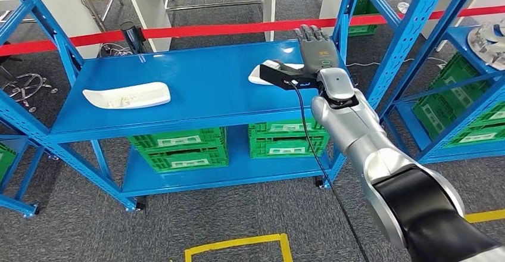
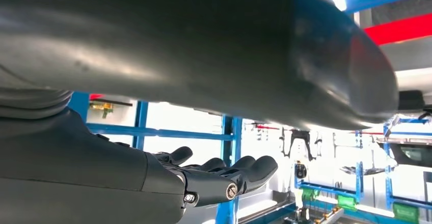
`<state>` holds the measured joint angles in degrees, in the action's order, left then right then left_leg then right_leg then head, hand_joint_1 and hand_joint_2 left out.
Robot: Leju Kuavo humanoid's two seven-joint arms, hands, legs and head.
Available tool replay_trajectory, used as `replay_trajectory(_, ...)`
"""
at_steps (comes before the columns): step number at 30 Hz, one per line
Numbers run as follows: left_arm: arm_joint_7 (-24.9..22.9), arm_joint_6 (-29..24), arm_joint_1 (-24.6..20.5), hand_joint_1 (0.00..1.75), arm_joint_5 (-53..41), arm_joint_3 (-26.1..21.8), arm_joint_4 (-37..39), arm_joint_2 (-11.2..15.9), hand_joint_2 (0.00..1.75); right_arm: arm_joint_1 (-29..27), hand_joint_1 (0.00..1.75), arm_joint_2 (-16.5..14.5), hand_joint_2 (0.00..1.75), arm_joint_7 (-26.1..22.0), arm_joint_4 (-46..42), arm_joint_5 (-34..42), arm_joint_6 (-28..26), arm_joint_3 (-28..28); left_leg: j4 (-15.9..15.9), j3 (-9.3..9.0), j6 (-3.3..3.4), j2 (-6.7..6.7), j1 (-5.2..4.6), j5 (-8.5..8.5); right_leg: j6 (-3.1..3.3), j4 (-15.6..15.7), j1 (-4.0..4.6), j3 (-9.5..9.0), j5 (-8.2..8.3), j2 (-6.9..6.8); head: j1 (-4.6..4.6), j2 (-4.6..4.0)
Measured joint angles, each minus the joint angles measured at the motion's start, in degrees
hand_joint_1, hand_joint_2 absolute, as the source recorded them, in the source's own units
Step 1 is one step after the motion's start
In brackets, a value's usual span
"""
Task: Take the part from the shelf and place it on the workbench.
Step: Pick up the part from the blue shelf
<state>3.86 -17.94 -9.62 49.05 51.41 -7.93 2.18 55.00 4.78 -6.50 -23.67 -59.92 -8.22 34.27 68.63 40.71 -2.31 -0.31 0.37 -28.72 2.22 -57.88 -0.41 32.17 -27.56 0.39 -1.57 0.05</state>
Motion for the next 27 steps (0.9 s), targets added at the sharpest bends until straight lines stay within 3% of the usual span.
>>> replay_trajectory(1,0.0,0.0,0.0,0.00,0.0,0.0,0.0,0.0,0.00,-0.1,0.00,0.0,0.00,0.0,0.0,0.1,-0.1,0.0,-4.2,-1.29,0.25,0.02,-0.04,2.78,-0.17,0.0,0.02,-0.67,-0.53,-0.01,-0.01,0.00)
replay_trajectory(3,-0.1,0.0,-0.1,0.00,-0.2,0.1,0.0,0.1,0.00,-0.1,0.00,0.0,0.00,0.0,0.0,0.3,-0.3,0.0,-9.9,-3.26,0.95,0.09,-0.29,5.44,-0.70,0.0,0.12,-1.29,-1.36,0.02,-0.04,0.01)
replay_trajectory(7,-0.3,0.0,-0.2,0.00,-0.3,0.3,0.0,0.0,0.00,-0.5,0.00,0.0,0.00,0.0,0.0,0.4,-0.6,0.0,-11.2,-4.75,2.57,0.01,-0.29,5.08,-1.93,-1.5,0.22,-1.00,-1.63,-0.02,-0.03,0.01)
replay_trajectory(9,-0.3,0.0,-0.4,0.00,-0.3,0.5,0.0,0.1,0.00,-0.6,0.00,0.1,0.00,0.1,0.0,0.5,-0.7,0.1,-11.4,-5.62,3.21,-0.04,-0.12,4.68,-2.40,-6.7,0.10,2.03,-2.59,-0.11,0.04,0.01)
replay_trajectory(11,-0.3,0.0,-0.5,0.00,-0.3,0.5,0.0,0.1,0.00,-0.9,0.00,0.2,0.00,0.2,0.0,0.5,-0.7,0.1,-11.3,-6.22,3.56,-0.10,-0.16,3.99,-2.75,-14.1,0.02,7.03,-5.16,-0.14,0.11,0.01)
replay_trajectory(12,-0.3,0.0,-0.4,0.00,-0.3,0.5,0.0,0.1,0.00,-1.1,0.00,0.2,0.00,0.3,0.0,0.5,-0.6,0.1,-11.3,-6.56,3.58,-0.15,-0.18,3.59,-2.82,-16.5,0.00,9.16,-6.20,-0.14,0.11,0.01)
replay_trajectory(13,-0.3,0.0,-0.4,0.00,-0.3,0.5,0.0,0.1,0.00,-1.3,0.00,0.3,0.00,0.3,0.0,0.5,-0.6,0.1,-11.2,-6.97,3.54,-0.20,-0.20,3.16,-2.79,-17.0,0.00,10.36,-6.26,-0.15,0.11,0.01)
replay_trajectory(14,-0.3,0.0,-0.3,0.00,-0.3,0.6,0.0,0.1,0.00,-1.4,0.00,0.3,0.00,0.4,0.0,0.5,-0.5,0.1,-11.1,-7.44,3.47,-0.23,-0.21,2.69,-2.71,-15.5,0.01,10.52,-5.00,-0.15,0.11,0.01)
replay_trajectory(16,-0.3,0.0,-0.4,0.00,-0.3,0.6,0.0,0.0,0.00,-1.3,0.00,0.4,0.00,0.5,0.0,0.5,-0.5,0.1,-10.9,-8.52,3.18,-0.26,-0.22,1.62,-2.39,-7.5,0.05,8.20,0.49,-0.19,0.11,0.01)
replay_trajectory(18,-0.3,0.0,-0.5,0.00,-0.3,0.7,0.0,0.0,0.00,-1.2,0.00,0.6,0.00,0.6,0.0,0.5,-0.5,0.2,-10.8,-9.27,2.59,-0.34,-0.30,0.69,-1.96,-1.4,0.36,5.93,3.32,-0.23,0.09,0.00)
replay_trajectory(20,-0.4,0.0,-0.5,0.00,-0.3,0.7,0.0,0.0,0.00,-1.2,0.00,0.6,0.00,0.7,0.0,0.5,-0.4,0.2,-10.6,-9.68,1.82,-0.39,-0.39,0.39,-1.35,-0.3,0.59,5.30,3.05,-0.15,0.08,0.01)
replay_trajectory(23,-0.7,0.0,-0.6,0.00,-0.3,0.8,0.0,0.0,0.00,-1.1,0.00,0.7,0.00,0.7,0.0,0.5,-0.3,0.2,-8.4,-9.18,0.92,-0.25,-0.40,-0.37,-0.18,0.0,0.15,3.90,3.18,-0.05,0.02,0.01)
replay_trajectory(25,-0.8,0.0,-0.7,0.00,-0.3,0.9,-0.1,0.0,0.00,-1.0,0.00,0.7,0.00,0.4,0.0,0.5,-0.3,0.2,-2.4,-5.89,0.36,-0.09,-0.23,-2.43,0.32,0.1,0.01,3.01,2.65,-0.06,-0.14,0.01)
replay_trajectory(27,-0.8,0.0,-0.7,0.00,-0.3,0.9,-0.1,-0.1,0.00,-1.2,0.00,0.7,0.00,0.2,0.0,0.6,-0.2,0.2,4.3,-1.28,-0.10,-0.03,-0.05,-4.99,0.42,0.0,0.01,2.42,1.97,-0.02,-0.21,0.00)
